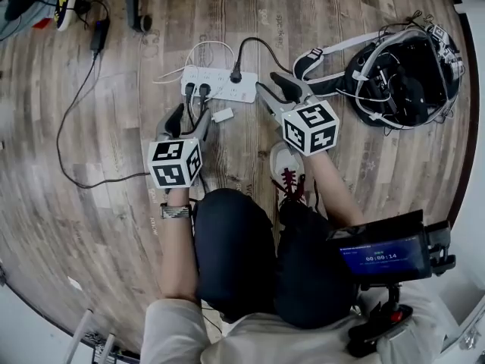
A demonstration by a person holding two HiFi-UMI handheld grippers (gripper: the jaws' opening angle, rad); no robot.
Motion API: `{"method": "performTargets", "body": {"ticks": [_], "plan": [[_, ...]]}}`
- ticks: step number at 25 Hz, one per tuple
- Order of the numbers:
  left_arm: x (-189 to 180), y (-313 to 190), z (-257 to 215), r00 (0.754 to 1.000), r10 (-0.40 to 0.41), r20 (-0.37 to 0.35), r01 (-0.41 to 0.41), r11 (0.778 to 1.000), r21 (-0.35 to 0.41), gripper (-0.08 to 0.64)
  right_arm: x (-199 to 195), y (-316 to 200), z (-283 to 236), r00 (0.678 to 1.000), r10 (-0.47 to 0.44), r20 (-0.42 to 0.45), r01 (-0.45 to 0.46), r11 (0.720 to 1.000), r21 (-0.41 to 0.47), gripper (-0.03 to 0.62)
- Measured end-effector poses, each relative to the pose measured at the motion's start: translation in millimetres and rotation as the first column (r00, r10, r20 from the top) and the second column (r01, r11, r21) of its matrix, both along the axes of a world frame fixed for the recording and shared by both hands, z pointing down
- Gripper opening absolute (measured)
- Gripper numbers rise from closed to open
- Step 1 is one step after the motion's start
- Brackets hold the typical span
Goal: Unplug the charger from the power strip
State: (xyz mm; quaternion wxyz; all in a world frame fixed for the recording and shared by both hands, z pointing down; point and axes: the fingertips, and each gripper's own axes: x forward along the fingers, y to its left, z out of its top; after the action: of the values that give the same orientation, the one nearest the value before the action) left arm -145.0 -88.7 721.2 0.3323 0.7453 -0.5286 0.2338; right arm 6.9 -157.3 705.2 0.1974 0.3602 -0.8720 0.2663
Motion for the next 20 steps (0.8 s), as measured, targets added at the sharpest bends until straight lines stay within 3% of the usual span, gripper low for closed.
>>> {"method": "performTargets", "body": {"ticks": [5,9,12,15,20], "plan": [[7,-38,-86,0.998,0.033,0.05,-0.043,0.974,0.222,0.139,-1,-14,-65,1.0,0.011,0.01,-0.012,0.995,0.103,0.129],[7,-58,-148,0.997,0.036,0.074,-0.059,0.94,0.336,0.062,3,-26,-128,0.999,0.033,0.023,-0.037,0.975,0.217,0.053],[5,-63,-190,0.996,0.015,0.087,-0.049,0.911,0.409,0.005,7,-29,-177,0.998,0.041,0.039,-0.051,0.949,0.311,0.032],[9,-68,-229,0.995,0.023,0.099,-0.068,0.873,0.484,0.005,8,-32,-221,0.998,0.035,0.051,-0.052,0.919,0.392,0.003],[16,-67,-290,0.99,0.034,0.134,-0.109,0.791,0.603,0.005,5,-32,-277,0.999,0.015,0.033,-0.029,0.869,0.494,0.003]]}}
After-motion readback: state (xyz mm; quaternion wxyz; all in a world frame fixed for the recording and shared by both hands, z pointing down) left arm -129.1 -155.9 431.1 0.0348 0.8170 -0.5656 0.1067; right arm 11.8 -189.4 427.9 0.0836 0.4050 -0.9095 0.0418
